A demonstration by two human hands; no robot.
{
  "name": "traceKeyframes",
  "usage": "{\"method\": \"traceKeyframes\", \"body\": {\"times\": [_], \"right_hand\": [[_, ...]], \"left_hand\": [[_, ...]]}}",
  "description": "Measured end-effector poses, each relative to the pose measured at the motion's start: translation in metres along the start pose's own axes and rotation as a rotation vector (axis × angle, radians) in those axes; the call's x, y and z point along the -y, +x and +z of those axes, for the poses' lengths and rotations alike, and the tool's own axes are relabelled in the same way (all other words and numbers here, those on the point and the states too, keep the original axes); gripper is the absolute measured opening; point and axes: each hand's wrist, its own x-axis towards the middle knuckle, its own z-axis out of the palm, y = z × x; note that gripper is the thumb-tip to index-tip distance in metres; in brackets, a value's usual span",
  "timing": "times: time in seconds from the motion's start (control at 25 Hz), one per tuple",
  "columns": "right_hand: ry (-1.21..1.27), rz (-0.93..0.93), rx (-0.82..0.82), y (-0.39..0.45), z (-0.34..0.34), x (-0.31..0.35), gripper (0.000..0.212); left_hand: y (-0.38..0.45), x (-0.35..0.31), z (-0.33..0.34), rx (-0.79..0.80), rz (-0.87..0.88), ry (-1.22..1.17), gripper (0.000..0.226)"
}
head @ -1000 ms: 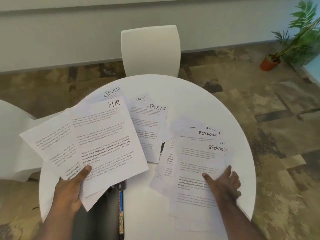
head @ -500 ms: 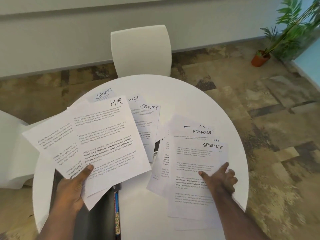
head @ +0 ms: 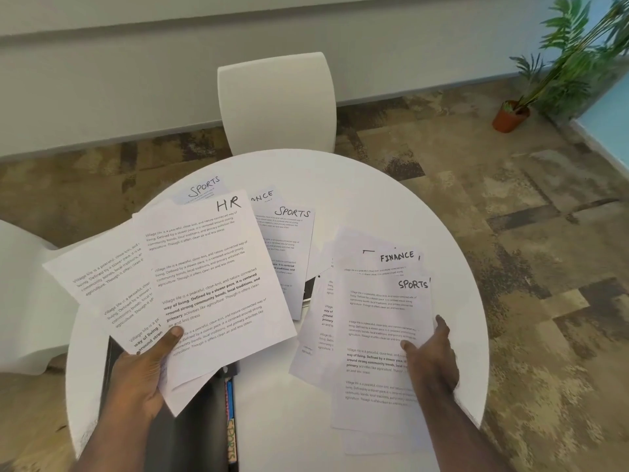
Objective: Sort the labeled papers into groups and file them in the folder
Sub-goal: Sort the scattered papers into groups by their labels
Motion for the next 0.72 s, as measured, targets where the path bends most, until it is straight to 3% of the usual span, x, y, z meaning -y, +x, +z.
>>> {"method": "traceKeyframes", "body": {"times": [0.12, 0.2, 0.44, 0.56, 0.72], "right_hand": [[0.173, -0.046, 0.063, 0.003, -0.01, -0.011, 0.048], [0.319, -0.073, 0.14, 0.012, -0.022, -0.025, 0.035], [0.801, 0.124, 0.39, 0.04, -0.076, -0.053, 0.065], [0.933, 0.063, 0.453, 0.05, -0.09, -0.027, 0.081], [1.097, -0.094, 0.54, 0.041, -0.058, 0.056, 0.044]], "left_hand": [[0.003, 0.0, -0.005, -0.013, -0.015, -0.006, 0.035], [0.003, 0.001, -0.006, -0.02, -0.017, -0.006, 0.034], [0.002, 0.003, -0.002, 0.023, -0.015, -0.007, 0.044], [0.005, 0.004, -0.005, 0.007, -0.031, -0.02, 0.039], [0.01, 0.004, -0.016, -0.006, -0.05, -0.055, 0.043]]}}
